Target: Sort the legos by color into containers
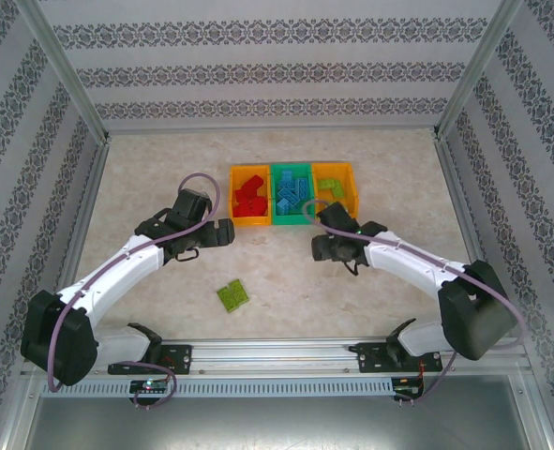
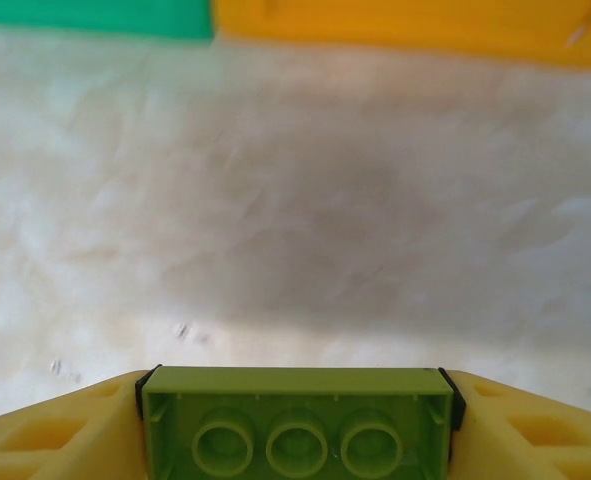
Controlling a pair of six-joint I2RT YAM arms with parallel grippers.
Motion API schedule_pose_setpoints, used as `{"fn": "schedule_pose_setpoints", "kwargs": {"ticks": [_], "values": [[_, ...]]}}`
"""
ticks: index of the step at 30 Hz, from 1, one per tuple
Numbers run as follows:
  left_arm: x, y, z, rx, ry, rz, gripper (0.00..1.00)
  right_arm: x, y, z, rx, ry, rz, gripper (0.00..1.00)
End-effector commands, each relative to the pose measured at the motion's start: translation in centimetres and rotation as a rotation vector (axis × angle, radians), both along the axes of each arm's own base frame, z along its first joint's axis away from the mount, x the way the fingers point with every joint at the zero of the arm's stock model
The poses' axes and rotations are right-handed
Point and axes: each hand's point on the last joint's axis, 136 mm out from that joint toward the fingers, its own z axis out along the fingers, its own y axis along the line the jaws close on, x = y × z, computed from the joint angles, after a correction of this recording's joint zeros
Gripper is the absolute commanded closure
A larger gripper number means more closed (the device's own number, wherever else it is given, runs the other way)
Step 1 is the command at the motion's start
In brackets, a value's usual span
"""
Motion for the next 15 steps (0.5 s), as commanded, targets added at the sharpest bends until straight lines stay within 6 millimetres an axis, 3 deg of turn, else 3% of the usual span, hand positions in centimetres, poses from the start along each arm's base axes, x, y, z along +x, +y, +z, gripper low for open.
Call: {"fn": "schedule_pose_setpoints", "kwargs": {"ticks": [1, 7, 10, 15], "values": [[-0.8, 0.5, -0.9, -0.012, 0.035, 0.015, 0.01, 3.6, -0.7, 3.2, 0.027, -0.085, -0.013, 0.33], [-2.2, 0.5, -2.7, -0.018, 0.091, 0.012, 0.01, 9.9, -1.1, 5.1, 0.040, -0.122, -0.043, 0.33], [-2.9, 0.3, -3.3, -0.030, 0.118, 0.015, 0.00, 12.3, -1.3, 4.7, 0.012, -0.117, -0.058, 0.33], [-4.2, 0.1, -4.4, -0.034, 0.169, 0.024, 0.00, 15.6, -3.3, 3.7, -0.032, -0.123, -0.131, 0.33]]}}
